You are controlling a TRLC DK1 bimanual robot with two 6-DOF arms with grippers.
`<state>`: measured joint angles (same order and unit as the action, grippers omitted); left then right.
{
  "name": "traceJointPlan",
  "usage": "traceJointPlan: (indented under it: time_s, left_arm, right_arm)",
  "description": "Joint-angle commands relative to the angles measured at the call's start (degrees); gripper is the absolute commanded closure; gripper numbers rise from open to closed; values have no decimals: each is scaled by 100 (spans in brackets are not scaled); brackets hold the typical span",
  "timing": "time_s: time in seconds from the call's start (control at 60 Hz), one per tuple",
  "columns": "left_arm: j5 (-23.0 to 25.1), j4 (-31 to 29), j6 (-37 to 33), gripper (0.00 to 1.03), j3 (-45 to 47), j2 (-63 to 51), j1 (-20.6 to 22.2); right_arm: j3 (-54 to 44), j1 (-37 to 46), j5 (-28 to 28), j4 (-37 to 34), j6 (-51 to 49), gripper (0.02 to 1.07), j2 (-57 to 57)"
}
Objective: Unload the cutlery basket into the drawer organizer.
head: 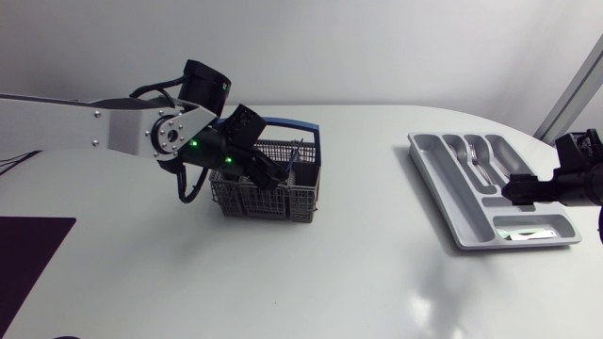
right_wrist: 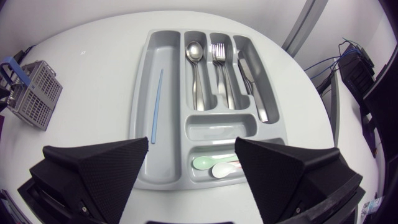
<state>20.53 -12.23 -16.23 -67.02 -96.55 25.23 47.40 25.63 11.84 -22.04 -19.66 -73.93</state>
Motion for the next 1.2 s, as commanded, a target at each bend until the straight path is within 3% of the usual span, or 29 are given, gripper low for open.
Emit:
traceJointPlan:
  time_s: [0.0,0.133,0.417,0.533,0.833,1.0,1.183]
  left_arm:
    - [-6,-78,129,54,-171,-188,8]
    - [-14,-69,129,57,-171,-276,8]
    - [-14,-60,199,75,-250,-417,61]
    - [-14,-43,199,75,-250,-505,61]
    - [3,1,305,97,-259,-487,69]
    - [56,1,507,100,-232,-311,-10]
    - [601,-113,805,100,-311,5,-177]
  right_arm:
    - [-205,48,21,69,68,7,28]
    - [-266,74,47,95,50,7,45]
    - [-363,65,47,139,76,7,151]
    - [-407,65,47,156,76,7,186]
    - [-539,48,21,227,85,7,283]
    - [-609,-5,-32,236,94,7,353]
    - [-679,-93,-111,227,120,7,476]
